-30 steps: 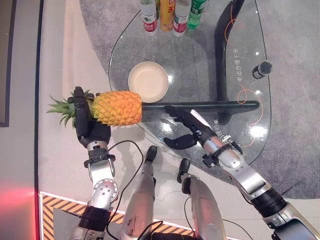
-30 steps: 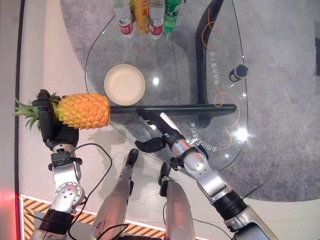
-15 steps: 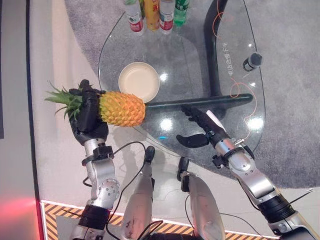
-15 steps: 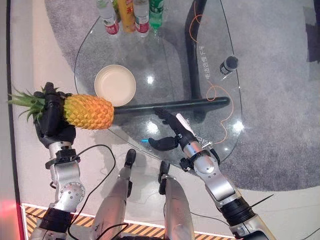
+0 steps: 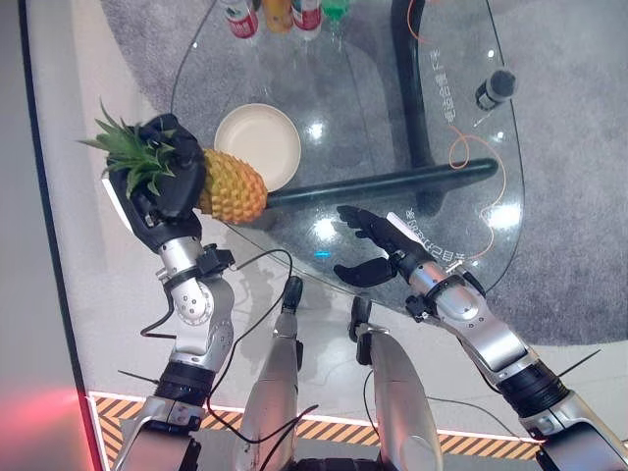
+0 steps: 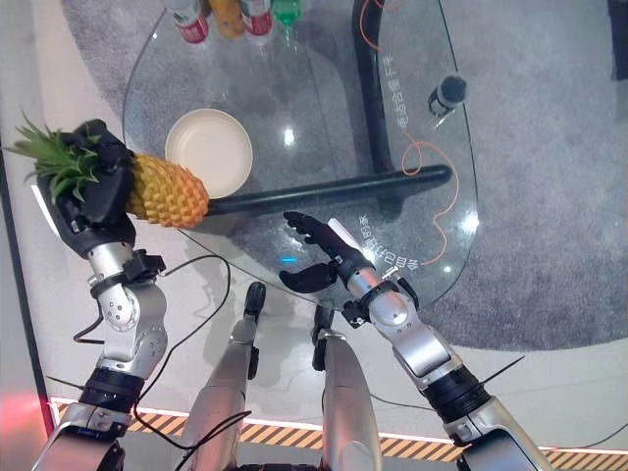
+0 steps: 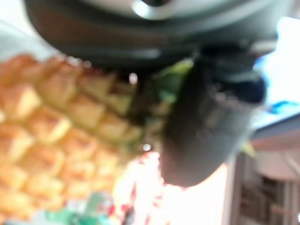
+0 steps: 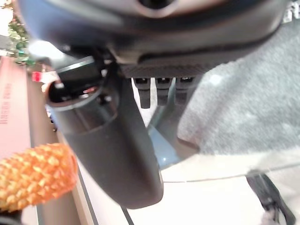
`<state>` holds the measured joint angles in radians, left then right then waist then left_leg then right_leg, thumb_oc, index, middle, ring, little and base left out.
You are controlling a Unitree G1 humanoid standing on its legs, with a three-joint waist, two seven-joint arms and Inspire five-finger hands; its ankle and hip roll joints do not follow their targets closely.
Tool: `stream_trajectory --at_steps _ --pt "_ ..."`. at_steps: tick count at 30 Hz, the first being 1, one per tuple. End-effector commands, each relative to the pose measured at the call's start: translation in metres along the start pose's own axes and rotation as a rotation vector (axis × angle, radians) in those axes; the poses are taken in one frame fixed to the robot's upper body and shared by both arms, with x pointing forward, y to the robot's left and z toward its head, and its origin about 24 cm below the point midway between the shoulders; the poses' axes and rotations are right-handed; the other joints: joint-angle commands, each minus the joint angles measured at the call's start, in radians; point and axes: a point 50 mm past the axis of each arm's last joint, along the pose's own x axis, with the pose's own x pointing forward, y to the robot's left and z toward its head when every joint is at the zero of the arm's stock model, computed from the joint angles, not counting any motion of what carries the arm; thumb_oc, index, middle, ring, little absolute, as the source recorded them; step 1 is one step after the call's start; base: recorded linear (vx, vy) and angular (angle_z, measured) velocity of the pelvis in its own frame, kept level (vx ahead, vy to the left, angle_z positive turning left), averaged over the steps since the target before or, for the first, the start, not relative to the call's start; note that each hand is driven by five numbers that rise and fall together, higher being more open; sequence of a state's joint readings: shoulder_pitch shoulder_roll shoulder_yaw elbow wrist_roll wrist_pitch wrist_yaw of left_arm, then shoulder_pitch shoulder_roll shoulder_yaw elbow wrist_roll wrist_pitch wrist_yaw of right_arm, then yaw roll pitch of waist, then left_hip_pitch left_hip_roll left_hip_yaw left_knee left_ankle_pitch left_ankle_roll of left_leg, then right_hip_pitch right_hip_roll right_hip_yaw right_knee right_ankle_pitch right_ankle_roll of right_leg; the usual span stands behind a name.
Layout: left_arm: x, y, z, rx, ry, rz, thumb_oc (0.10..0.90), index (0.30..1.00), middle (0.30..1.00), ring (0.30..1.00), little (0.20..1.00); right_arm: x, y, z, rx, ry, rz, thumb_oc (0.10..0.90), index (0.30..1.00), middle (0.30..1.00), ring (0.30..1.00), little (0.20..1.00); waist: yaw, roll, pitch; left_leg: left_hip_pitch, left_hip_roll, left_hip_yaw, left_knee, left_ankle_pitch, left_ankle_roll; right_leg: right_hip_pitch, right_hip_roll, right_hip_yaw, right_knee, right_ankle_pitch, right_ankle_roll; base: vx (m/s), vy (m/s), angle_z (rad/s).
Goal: Pick up the fruit to the plate
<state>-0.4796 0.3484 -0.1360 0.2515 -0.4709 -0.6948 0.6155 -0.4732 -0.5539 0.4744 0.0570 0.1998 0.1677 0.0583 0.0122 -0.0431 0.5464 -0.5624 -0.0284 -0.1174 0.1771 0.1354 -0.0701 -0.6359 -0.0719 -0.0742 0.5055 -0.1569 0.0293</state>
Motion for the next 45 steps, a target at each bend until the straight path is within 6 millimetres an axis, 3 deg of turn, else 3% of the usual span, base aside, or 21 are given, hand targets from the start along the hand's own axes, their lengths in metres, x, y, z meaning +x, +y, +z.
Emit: stream_trajectory --at_steps 1,17,45 --pt "0.028 -0.023 0.057 -0.089 -0.390 -0.071 0.100 0.300 0.300 0.300 0.200 0.003 0.002 0.031 0.022 -0.138 0.069 0.800 0.900 0.900 0.900 0.900 -0.025 -0.004 -0.026 -0.027 -0.087 0.096 0.162 -0.173 0.054 0.017 0.063 0.086 -0.186 0.153 0.064 -0.01 0.062 -0.02" --pt "0.046 -0.056 0.074 0.015 -0.649 -0.022 0.100 0.300 0.300 0.300 0.200 0.019 0.024 0.017 0.114 -0.005 0.233 0.800 0.900 0.900 0.900 0.900 -0.050 0.010 -0.026 -0.129 -0.090 0.129 0.183 -0.173 0.050 -0.109 0.068 0.089 -0.164 0.164 0.047 -0.01 0.075 -0.04" --pt "0.080 -0.076 0.077 0.210 -0.794 0.054 0.100 0.300 0.300 0.300 0.200 0.035 0.008 0.033 0.068 -0.005 0.213 0.800 0.900 0.900 0.900 0.900 -0.082 0.007 -0.026 -0.348 -0.087 0.162 0.228 -0.151 0.048 -0.354 0.085 0.087 -0.128 0.217 0.045 0.00 0.044 -0.03"
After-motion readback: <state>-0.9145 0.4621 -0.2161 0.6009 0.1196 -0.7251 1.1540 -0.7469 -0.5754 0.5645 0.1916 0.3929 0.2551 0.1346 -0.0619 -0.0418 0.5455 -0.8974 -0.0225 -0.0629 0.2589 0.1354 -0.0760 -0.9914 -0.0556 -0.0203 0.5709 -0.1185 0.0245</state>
